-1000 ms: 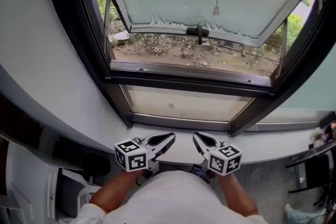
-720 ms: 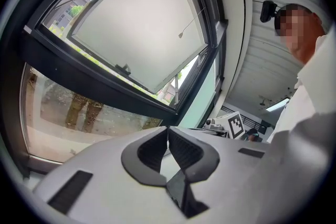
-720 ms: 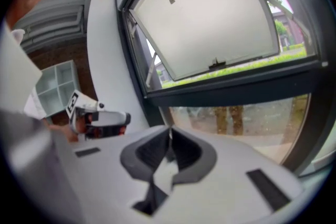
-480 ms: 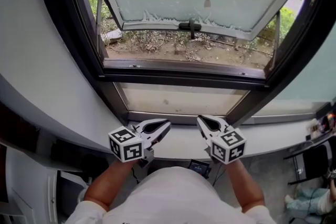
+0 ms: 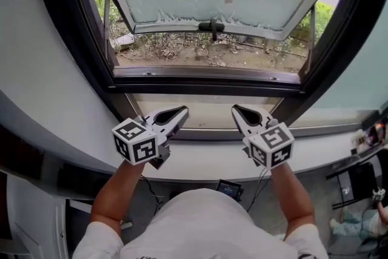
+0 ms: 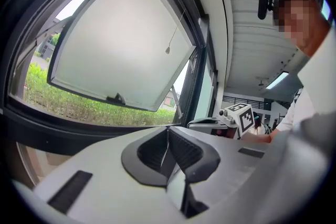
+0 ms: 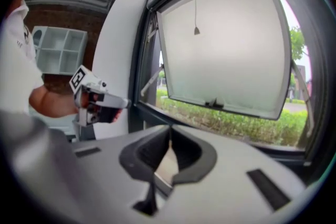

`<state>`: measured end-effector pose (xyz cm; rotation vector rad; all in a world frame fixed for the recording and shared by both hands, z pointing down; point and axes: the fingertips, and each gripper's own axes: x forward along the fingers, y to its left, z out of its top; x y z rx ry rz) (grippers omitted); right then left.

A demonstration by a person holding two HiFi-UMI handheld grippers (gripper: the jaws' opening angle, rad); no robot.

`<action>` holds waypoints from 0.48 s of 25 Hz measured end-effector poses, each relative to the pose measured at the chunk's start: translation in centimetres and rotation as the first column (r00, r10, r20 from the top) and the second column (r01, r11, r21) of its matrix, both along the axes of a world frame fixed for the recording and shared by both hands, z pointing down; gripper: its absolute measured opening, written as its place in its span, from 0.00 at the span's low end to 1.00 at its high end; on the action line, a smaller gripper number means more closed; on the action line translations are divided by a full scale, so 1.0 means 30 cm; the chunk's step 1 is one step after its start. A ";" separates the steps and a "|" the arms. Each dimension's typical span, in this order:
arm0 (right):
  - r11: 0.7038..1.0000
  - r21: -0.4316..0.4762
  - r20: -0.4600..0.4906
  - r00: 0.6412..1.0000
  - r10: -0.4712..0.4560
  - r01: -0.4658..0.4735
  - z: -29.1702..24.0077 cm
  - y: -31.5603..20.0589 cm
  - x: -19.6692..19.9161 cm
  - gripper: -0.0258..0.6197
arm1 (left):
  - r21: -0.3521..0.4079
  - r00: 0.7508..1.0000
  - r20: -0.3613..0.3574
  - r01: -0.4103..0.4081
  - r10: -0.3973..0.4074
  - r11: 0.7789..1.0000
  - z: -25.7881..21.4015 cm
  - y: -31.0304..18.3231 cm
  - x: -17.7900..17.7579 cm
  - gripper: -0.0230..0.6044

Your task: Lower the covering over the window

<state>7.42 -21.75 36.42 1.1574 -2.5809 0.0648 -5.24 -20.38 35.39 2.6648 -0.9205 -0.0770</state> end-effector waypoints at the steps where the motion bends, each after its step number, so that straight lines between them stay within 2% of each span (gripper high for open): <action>1: 1.000 0.012 -0.001 1.000 0.001 -0.001 -0.021 -0.011 0.000 0.08 | 0.019 1.000 -0.001 0.009 -0.009 1.000 -0.030 -0.015 -0.006 0.07; 6: 0.997 0.073 -0.007 1.000 0.010 -0.010 -0.122 -0.064 0.003 0.08 | 0.105 0.999 0.009 0.039 -0.040 0.994 -0.164 -0.072 -0.017 0.07; 12: 0.988 0.153 -0.007 1.000 0.007 -0.006 -0.247 -0.117 -0.020 0.08 | 0.169 0.998 0.043 0.044 -0.052 0.985 -0.251 -0.109 0.006 0.07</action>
